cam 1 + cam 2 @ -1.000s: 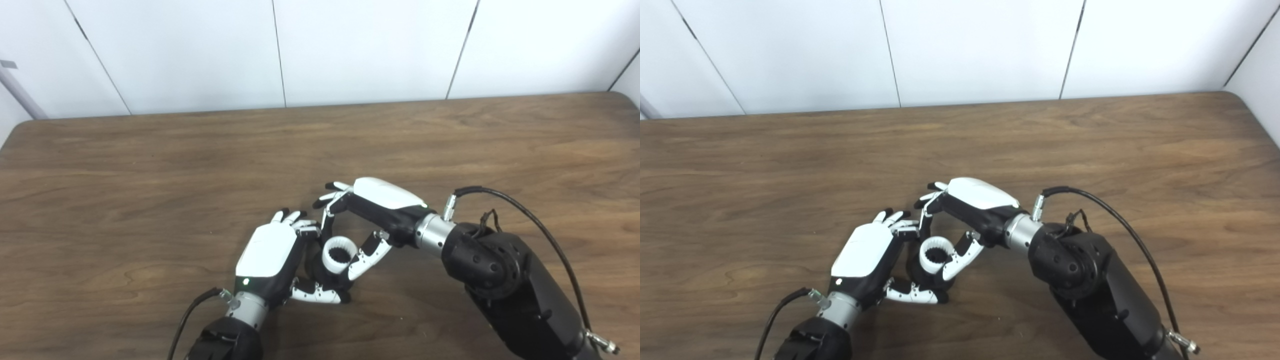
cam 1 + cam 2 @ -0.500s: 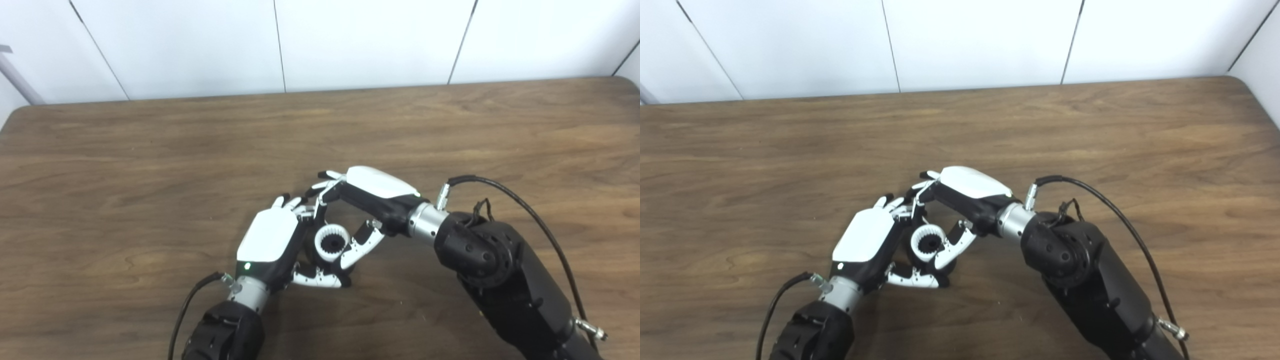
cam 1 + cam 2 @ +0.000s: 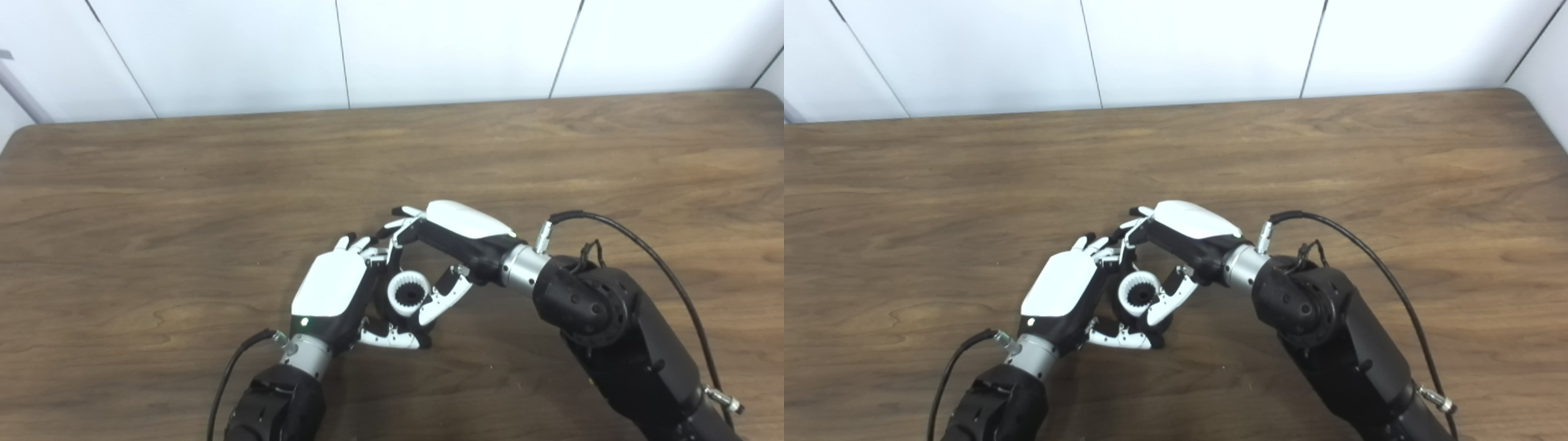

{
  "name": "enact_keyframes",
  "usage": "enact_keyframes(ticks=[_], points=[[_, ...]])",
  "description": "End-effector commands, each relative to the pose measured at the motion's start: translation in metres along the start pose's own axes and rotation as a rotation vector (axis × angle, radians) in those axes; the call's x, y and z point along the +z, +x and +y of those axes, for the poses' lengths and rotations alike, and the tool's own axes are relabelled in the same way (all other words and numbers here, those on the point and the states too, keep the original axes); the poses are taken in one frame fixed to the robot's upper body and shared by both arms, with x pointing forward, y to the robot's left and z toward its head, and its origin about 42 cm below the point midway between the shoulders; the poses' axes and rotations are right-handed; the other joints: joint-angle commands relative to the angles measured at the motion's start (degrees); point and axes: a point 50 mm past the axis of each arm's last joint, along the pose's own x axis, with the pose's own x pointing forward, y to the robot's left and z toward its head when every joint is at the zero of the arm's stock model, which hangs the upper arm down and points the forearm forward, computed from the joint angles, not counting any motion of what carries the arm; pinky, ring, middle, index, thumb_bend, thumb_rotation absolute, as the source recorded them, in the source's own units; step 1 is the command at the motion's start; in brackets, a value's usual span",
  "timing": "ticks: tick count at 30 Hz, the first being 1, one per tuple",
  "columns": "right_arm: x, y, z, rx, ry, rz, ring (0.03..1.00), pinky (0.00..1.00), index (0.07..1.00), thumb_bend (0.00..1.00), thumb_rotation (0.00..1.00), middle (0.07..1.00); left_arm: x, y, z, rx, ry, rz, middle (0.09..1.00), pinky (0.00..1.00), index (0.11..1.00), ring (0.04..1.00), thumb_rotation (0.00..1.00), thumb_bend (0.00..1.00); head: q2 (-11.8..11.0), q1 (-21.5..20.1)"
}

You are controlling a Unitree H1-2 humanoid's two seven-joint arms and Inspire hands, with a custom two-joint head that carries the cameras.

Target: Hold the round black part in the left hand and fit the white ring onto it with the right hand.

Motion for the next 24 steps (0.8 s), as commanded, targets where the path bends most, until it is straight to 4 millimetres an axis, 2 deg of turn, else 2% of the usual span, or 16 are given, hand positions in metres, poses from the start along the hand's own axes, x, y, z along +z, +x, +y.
enact_keyframes(ticks=[1,9,24], points=[[0.0014,-0.0001,-0.0127,-0.051,-0.026,-0.018,0.983,0.93,0.485,0.52,0.14,0.864,0.0055,0.0024,0.0016,-0.008,-0.003,-0.018,0.795,1.00,0.485,0.930,0.05,0.52,0.08,0.06],[-0.0036,-0.0003,-0.0137,-0.054,-0.023,-0.008,0.975,0.90,0.484,0.52,0.14,0.861,0.0054,0.0024,0.0016,-0.008,-0.006,-0.019,0.795,1.00,0.485,0.932,0.05,0.52,0.08,0.06],[-0.0006,0.0003,-0.0115,-0.056,-0.024,-0.020,0.980,0.91,0.485,0.52,0.14,0.861,0.0065,0.0047,0.0029,-0.004,-0.005,-0.025,0.793,1.00,0.485,0.925,0.05,0.52,0.49,-0.06]])
